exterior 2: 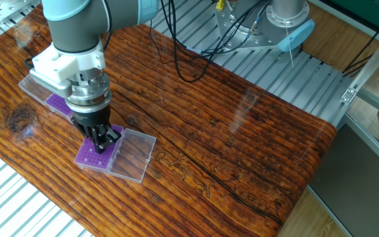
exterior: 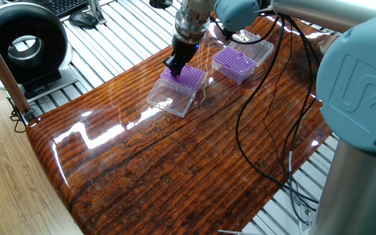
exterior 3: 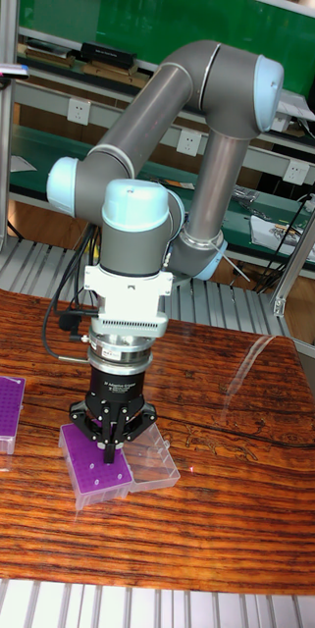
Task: Transfer all small pipette tips from one holder to another
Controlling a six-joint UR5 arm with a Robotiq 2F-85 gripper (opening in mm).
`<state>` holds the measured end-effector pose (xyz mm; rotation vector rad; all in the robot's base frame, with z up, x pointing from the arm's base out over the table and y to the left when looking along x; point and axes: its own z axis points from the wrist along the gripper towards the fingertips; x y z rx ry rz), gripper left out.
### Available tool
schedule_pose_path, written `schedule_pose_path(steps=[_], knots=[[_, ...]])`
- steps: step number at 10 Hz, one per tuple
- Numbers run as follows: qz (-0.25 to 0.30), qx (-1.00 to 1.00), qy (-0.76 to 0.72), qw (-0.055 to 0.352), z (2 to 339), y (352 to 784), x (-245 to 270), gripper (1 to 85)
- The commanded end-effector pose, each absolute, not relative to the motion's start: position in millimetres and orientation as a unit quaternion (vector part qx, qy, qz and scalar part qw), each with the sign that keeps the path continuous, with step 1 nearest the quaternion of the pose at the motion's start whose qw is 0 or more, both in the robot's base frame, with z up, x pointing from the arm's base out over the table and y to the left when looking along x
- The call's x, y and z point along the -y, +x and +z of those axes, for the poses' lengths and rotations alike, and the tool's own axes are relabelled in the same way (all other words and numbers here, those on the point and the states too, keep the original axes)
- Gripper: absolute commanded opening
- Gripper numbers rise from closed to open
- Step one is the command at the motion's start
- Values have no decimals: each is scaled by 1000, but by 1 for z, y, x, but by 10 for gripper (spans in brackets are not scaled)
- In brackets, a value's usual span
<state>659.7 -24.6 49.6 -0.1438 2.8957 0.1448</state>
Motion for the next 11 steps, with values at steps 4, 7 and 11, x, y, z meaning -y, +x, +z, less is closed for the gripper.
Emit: schedule_pose_path(steps=[4, 7, 11], knots=[[49, -990, -63, 117, 51, 659, 24, 203], [50, -990, -68, 116, 51, 658, 24, 233], [50, -989, -68, 118, 47, 660, 24, 243]])
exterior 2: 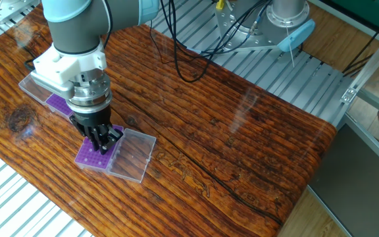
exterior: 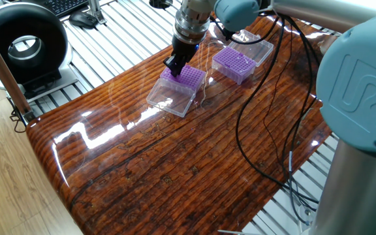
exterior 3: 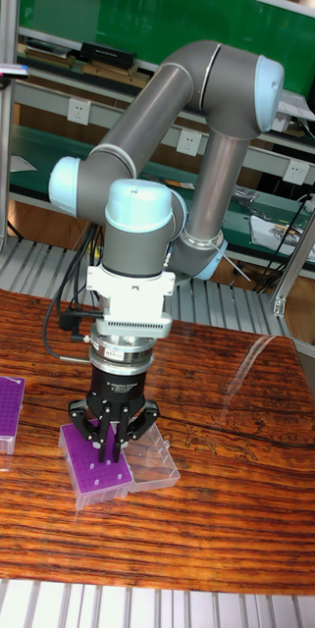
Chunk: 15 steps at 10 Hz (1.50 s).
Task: Transfer all small pipette tips from one holder to another
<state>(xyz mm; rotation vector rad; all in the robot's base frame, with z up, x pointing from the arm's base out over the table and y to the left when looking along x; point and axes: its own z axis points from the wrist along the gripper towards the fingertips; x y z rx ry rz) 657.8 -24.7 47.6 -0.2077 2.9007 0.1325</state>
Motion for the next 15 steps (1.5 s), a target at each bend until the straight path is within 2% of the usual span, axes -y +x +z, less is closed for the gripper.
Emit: schedule_pose_path(steps=[1, 11, 15], knots=[[50, -989, -68, 119, 45, 660, 24, 243], [52, -990, -61, 117, 47, 657, 28, 200], [45, -991, -41, 116, 49, 658, 25, 107]])
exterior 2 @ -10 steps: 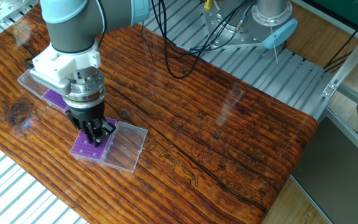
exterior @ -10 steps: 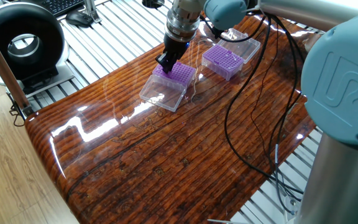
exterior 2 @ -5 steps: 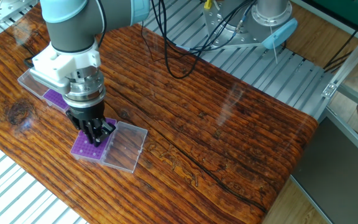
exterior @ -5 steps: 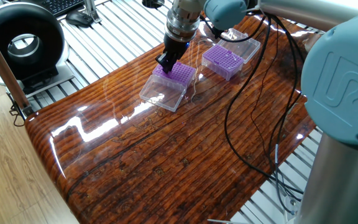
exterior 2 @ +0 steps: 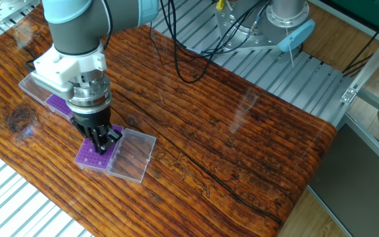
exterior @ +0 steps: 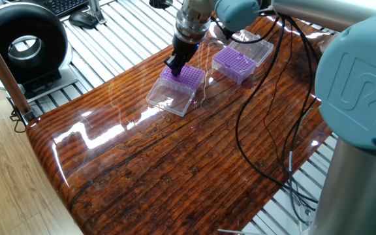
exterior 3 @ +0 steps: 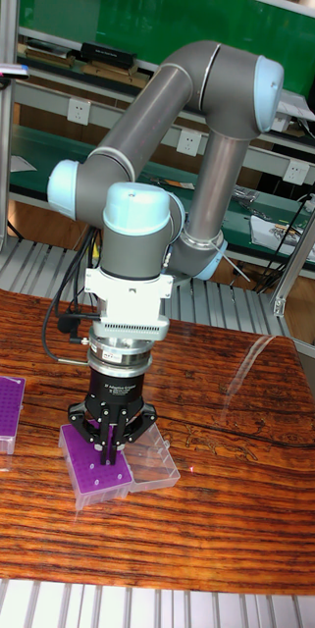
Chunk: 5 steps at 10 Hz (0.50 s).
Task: Transfer all small pipette tips from one holder to another
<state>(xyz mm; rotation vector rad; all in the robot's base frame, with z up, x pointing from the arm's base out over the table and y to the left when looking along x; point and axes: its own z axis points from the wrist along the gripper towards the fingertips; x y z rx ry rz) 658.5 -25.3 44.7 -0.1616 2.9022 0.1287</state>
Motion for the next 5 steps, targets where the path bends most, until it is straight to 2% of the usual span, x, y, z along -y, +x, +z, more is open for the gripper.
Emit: schedule_pose_path(steps=[1, 3, 5], knots=[[44, -992, -37, 115, 53, 657, 27, 67], [47, -990, -21, 129, 51, 665, 25, 10], [40, -990, -17, 134, 48, 668, 27, 10]])
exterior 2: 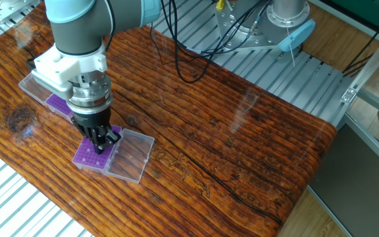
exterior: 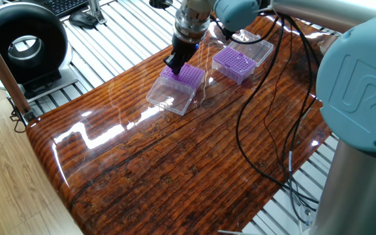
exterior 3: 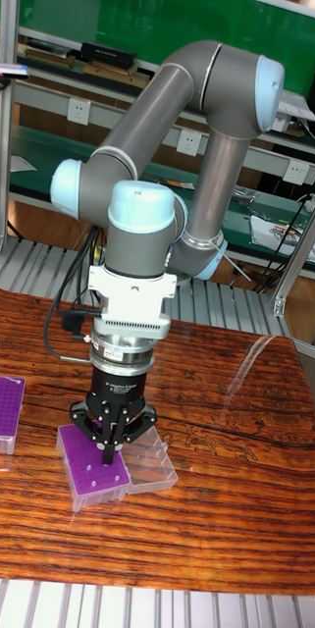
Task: Transfer all small pipette tips from one holder to another
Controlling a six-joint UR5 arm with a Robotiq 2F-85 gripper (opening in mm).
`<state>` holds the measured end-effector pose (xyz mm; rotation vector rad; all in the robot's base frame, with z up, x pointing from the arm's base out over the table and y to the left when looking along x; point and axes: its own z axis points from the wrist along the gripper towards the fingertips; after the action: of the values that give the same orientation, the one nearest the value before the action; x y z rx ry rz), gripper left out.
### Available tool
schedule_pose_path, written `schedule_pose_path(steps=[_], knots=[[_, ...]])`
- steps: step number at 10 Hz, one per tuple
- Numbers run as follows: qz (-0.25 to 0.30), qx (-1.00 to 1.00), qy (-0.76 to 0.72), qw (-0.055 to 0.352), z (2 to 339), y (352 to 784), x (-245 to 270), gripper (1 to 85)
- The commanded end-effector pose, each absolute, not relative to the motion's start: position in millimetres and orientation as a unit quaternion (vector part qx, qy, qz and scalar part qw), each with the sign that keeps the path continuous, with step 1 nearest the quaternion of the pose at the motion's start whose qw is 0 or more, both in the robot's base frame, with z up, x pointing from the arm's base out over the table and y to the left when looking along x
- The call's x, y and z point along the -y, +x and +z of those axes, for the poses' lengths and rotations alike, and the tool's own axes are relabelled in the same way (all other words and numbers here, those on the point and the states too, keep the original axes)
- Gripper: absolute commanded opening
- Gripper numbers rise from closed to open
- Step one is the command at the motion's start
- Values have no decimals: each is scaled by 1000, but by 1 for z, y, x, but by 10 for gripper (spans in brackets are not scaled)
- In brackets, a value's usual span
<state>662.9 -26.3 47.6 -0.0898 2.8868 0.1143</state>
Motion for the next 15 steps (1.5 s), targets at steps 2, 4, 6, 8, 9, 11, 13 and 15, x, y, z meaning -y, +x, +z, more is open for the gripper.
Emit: schedule_pose_path(steps=[2, 4, 6, 8, 9, 11, 13, 15], knots=[[31, -990, -14, 135, 49, 668, 31, 10], [19, -991, -8, 131, 52, 667, 34, 10], [14, -992, 0, 128, 55, 665, 35, 10], [11, -992, 1, 124, 55, 664, 37, 10], [31, -993, -1, 112, 52, 658, 27, 33], [24, -995, -22, 99, 50, 652, 28, 190], [16, -996, -22, 90, 52, 648, 28, 190], [17, -995, -31, 90, 53, 650, 30, 210]])
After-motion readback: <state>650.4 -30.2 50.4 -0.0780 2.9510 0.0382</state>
